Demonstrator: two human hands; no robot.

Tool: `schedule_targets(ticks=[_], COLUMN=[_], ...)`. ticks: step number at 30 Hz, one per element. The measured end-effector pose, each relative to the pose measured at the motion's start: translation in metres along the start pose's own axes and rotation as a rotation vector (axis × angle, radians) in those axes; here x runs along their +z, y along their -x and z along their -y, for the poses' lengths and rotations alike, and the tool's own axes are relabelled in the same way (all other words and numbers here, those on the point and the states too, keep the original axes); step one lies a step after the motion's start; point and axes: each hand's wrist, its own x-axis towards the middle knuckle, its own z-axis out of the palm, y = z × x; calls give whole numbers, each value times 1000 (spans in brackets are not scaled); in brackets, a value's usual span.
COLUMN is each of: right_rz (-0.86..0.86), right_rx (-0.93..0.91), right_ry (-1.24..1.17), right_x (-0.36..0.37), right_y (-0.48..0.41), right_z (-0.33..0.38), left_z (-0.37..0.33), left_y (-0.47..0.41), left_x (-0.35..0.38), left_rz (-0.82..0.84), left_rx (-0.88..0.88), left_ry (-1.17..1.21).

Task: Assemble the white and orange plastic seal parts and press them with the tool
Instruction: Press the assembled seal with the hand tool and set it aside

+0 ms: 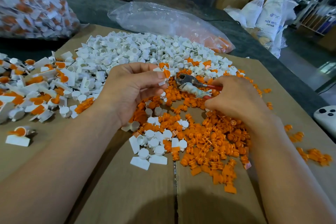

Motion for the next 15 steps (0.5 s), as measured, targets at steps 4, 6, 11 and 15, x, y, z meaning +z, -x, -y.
schedule_targets(ticks=[4, 6, 11, 15], right_rz=[-53, -115, -241, -305], right_rx=[-15, -55, -129, -192], right_ry=[-132, -166, -249, -70], right_x=[-7, -8, -3, -2], right_y=[3, 4, 4, 5], right_z=[2, 5, 10, 12], left_z=[0, 1, 1, 2], left_y=[-3, -3, -5, -4], left_x=[-2, -2, -2, -3], left_rz=[-6, -13, -25, -31], left_rx=[34, 66, 157, 214], left_ry=[27, 52, 68, 40])
